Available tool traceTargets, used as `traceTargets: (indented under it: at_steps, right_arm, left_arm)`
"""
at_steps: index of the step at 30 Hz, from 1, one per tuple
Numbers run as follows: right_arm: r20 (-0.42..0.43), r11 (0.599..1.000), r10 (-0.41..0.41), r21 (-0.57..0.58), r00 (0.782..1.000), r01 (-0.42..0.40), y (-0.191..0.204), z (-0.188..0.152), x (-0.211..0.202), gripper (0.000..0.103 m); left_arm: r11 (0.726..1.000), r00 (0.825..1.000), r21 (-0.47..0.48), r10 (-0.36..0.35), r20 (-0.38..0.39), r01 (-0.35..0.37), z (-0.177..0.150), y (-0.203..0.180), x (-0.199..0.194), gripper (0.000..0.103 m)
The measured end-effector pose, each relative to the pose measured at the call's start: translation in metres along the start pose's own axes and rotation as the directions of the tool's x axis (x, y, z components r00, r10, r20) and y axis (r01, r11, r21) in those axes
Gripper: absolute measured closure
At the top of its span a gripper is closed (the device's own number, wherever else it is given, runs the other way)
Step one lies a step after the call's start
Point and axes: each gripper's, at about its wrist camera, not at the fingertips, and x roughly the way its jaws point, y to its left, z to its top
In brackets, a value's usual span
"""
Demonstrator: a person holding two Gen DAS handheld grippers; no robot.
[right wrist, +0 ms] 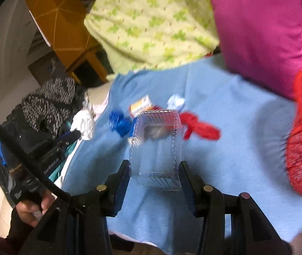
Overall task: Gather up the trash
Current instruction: 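Carry the box and tissue over the red basket and open both tools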
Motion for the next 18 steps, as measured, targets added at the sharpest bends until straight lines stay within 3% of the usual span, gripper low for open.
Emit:
traceTargets:
  at_steps: [10, 18]
  right_arm:
    - [0.166, 0.996, -0.086, -0.005, 0.982, 0.088, -0.009, 0.015, -0.083, 0.054]
    - [0.254, 0.99, -0.142, 0.049, 0.957, 0.134, -0.041, 0.016, -0.131, 0.054]
  left_arm:
    - [0.994, 0.994, 0.105, -0.037, 0.104, 0.026, 0.045, -0.061, -0.049, 0.086]
    - [0.982, 0.986, 0.18, -0.083, 0.147, 0.055, 0.068, -0.111, -0.065, 0.086]
